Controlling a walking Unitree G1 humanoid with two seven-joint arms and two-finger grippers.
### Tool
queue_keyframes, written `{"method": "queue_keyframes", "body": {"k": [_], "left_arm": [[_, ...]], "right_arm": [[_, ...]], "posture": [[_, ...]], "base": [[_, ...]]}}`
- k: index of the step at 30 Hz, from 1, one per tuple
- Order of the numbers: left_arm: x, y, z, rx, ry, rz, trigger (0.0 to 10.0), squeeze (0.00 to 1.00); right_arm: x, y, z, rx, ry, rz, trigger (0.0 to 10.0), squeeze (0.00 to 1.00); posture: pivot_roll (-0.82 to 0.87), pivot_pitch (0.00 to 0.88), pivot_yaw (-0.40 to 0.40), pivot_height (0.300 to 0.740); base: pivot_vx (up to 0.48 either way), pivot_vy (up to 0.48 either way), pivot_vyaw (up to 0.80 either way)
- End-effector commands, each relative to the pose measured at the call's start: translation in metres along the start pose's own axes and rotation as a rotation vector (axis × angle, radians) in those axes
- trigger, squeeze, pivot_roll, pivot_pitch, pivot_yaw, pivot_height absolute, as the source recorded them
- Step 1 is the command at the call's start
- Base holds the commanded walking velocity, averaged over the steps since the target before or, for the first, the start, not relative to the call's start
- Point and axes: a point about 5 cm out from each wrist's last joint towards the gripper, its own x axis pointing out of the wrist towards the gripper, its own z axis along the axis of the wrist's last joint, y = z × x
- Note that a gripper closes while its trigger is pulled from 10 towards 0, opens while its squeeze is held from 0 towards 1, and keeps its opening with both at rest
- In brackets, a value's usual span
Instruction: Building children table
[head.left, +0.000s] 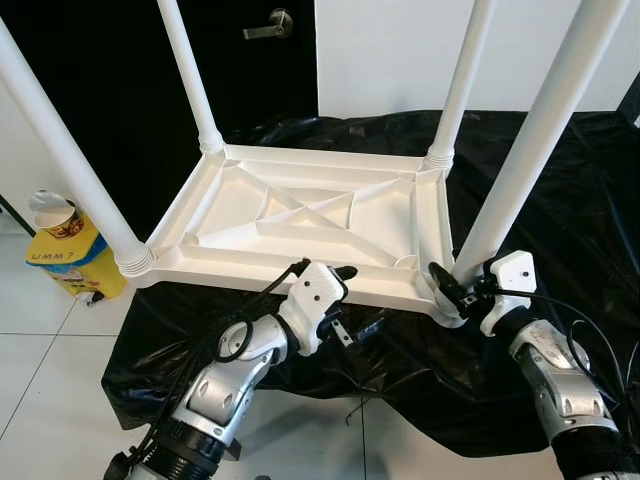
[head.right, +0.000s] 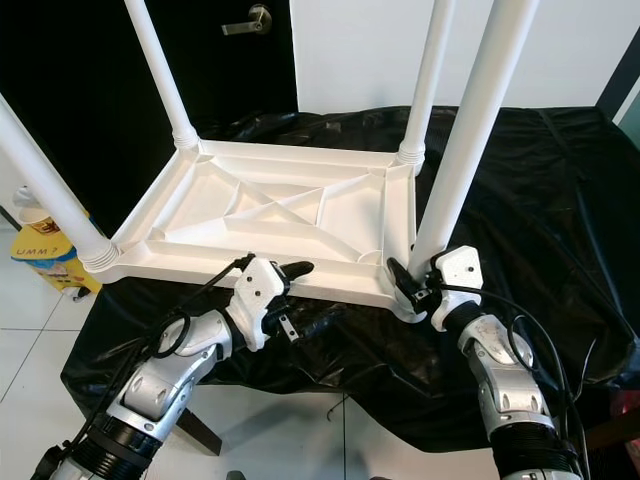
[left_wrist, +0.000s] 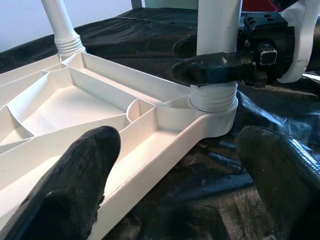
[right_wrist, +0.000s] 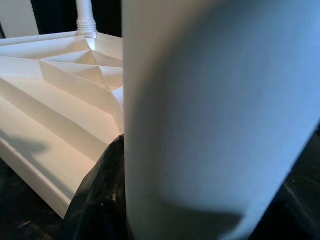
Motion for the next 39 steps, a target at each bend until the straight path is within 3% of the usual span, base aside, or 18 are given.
{"method": "queue_keyframes", "body": {"k": [1,9,12,14,16,21,27,39], "left_arm": [[0.002,-0.005,0.001,0.015,-0.008,-0.038,10.0,0.0],[0.009,-0.008,0.001,0.003,-0.019,-0.049,10.0,0.0],[0.009,-0.008,0.001,0.003,-0.019,-0.049,10.0,0.0],[0.009,-0.002,-0.002,0.013,-0.014,-0.028,10.0,0.0],[0.009,-0.002,-0.002,0.013,-0.014,-0.028,10.0,0.0],[0.013,0.001,-0.003,0.04,-0.015,0.01,10.0,0.0],[0.013,-0.002,-0.005,0.051,-0.014,0.018,10.0,0.0],[0.009,-0.002,-0.009,0.023,0.002,-0.002,10.0,0.0]], "right_arm": [[0.0,0.009,-0.022,0.024,0.121,-0.053,10.0,0.0],[-0.005,0.016,-0.037,0.078,0.173,-0.288,10.0,0.0],[-0.005,0.016,-0.037,0.078,0.173,-0.288,10.0,0.0],[-0.007,0.03,-0.043,0.108,0.187,-0.428,10.0,0.0],[-0.007,0.03,-0.043,0.108,0.187,-0.428,10.0,0.0],[-0.002,0.04,-0.039,0.127,0.18,-0.587,10.0,0.0],[0.005,0.051,-0.034,0.161,0.159,-0.602,10.0,0.0],[0.007,0.053,-0.029,0.17,0.126,-0.606,10.0,0.0]], "posture": [[0.03,0.018,0.038,0.74],[0.03,0.0,0.027,0.74],[0.03,0.0,0.027,0.74],[0.02,0.0,0.025,0.74],[0.02,0.0,0.025,0.74],[0.01,0.0,0.03,0.74],[0.02,0.0,0.026,0.74],[0.03,0.0,0.02,0.74]], "base": [[0.0,0.0,0.0],[0.0,0.0,0.0],[0.0,0.0,0.0],[0.0,0.0,0.0],[0.0,0.0,0.0],[0.0,0.0,0.0],[0.0,0.0,0.0],[0.0,0.0,0.0]]}}
